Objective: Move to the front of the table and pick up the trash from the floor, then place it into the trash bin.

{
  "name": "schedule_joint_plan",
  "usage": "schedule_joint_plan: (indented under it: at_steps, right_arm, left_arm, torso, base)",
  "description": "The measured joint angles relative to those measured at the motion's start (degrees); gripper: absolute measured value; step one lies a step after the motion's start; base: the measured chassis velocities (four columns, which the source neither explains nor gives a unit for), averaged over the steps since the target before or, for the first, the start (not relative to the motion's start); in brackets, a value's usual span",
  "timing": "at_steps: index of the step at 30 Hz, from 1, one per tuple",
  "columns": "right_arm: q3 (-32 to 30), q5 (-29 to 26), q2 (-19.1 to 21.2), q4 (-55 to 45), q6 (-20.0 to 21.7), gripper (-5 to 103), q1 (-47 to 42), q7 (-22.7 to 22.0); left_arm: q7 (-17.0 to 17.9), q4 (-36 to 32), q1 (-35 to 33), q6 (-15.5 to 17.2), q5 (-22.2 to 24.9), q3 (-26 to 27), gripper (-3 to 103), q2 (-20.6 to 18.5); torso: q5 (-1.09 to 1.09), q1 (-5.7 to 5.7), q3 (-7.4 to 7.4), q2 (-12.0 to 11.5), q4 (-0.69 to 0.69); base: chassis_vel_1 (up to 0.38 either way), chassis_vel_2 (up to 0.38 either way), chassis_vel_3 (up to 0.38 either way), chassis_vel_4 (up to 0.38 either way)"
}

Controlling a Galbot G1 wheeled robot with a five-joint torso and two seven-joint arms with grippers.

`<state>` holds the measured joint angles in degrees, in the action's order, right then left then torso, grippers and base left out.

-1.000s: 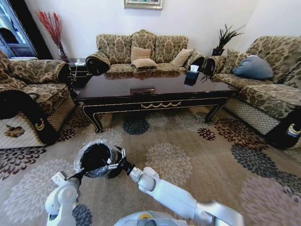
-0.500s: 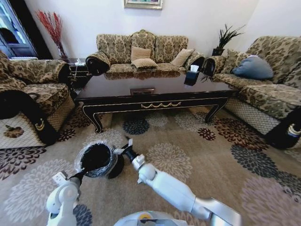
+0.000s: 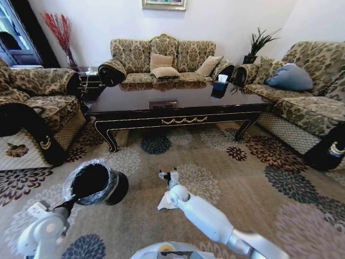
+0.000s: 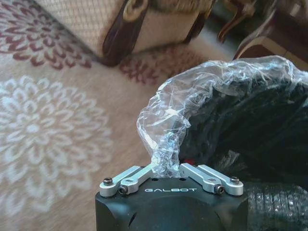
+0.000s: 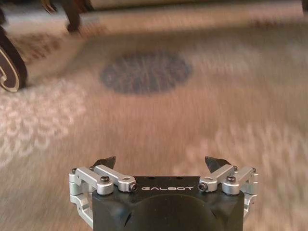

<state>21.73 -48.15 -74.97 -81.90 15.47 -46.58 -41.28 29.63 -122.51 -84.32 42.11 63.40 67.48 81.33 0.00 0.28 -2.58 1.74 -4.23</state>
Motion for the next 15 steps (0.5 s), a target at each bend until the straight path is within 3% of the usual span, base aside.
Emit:
schedule_joint_plan:
  at_steps: [4,12,15]
  right_arm:
    - [-0.33,-6.26,-2.31,0.16,4.75,100,-3.48,-8.51]
    - [-0.21,-10.77,-5.48,1.58,7.67,100,-6.27,-14.67]
    - [-0.6,-11.17,-6.22,2.11,7.7,100,-6.46,-15.11]
  left_arm:
    - [1.25,-3.42,-0.02,-0.01,1.72,0.92,2,0.69]
    - [2.03,-6.45,-0.22,0.05,0.61,0.56,2,1.86]
    - [2.34,-6.8,-0.39,0.07,0.35,0.54,2,1.95]
  torso:
    - [0.01,0.0,0.0,0.0,0.0]
    - [0.0,0.0,0.0,0.0,-0.01]
    - [-0.01,0.0,0.0,0.0,0.01]
  base:
    - [0.0,0.0,0.0,0.0]
    - [0.0,0.0,0.0,0.0]
    - [0.0,0.0,0.0,0.0]
